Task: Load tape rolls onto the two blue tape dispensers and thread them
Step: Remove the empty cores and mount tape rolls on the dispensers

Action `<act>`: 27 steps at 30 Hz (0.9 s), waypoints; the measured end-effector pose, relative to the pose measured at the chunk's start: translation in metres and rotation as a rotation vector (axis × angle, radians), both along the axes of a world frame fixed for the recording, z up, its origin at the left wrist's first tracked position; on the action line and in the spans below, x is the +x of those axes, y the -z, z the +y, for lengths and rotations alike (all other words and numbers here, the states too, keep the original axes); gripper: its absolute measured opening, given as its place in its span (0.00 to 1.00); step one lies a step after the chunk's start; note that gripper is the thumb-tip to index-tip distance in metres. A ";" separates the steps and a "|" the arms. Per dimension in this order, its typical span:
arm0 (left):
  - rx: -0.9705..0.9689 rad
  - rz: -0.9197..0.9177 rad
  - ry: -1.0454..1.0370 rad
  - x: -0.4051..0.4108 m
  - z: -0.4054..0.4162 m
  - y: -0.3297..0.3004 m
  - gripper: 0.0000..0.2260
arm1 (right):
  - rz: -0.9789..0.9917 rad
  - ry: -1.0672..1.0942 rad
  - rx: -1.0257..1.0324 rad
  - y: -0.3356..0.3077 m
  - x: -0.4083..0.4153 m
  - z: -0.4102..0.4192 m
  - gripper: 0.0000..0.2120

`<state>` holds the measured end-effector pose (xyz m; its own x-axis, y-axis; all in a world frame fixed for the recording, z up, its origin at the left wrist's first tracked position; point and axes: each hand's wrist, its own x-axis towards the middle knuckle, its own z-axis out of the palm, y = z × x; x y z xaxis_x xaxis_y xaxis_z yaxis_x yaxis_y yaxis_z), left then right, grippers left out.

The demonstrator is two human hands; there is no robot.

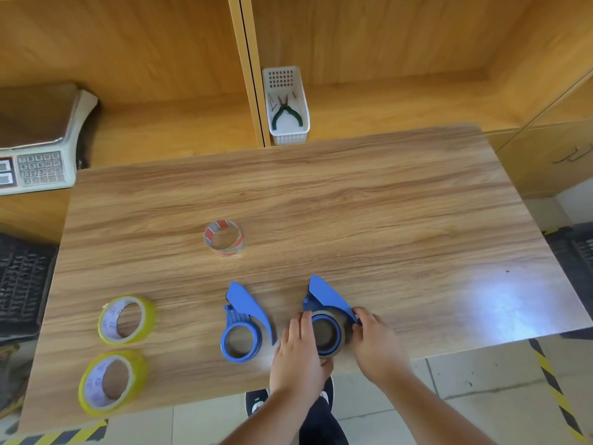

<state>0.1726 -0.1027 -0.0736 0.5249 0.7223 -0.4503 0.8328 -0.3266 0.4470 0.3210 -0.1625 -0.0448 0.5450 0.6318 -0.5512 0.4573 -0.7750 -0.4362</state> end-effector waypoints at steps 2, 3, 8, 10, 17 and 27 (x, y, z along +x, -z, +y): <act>0.005 -0.005 0.008 -0.002 0.001 0.000 0.41 | -0.002 -0.003 -0.010 0.000 0.003 0.002 0.16; 0.007 -0.008 0.013 -0.003 0.001 0.001 0.41 | -0.003 -0.010 -0.016 -0.001 0.003 0.002 0.16; 0.006 -0.054 0.023 -0.003 0.002 -0.002 0.41 | -0.016 -0.011 -0.029 -0.003 0.001 0.004 0.17; 0.011 -0.078 0.027 -0.003 0.001 -0.005 0.41 | -0.001 -0.005 -0.028 -0.003 0.001 0.004 0.17; -0.003 -0.196 0.006 -0.005 0.000 -0.020 0.41 | 0.003 0.027 0.019 -0.008 0.007 0.007 0.15; 0.120 -0.377 -0.092 0.008 0.069 -0.068 0.38 | 0.000 0.154 0.110 -0.026 0.016 0.027 0.13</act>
<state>0.1805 -0.0341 -0.0056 0.5679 0.8096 -0.1480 0.6457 -0.3268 0.6901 0.3367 -0.1351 -0.0191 0.6395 0.5974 -0.4839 0.3370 -0.7835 -0.5220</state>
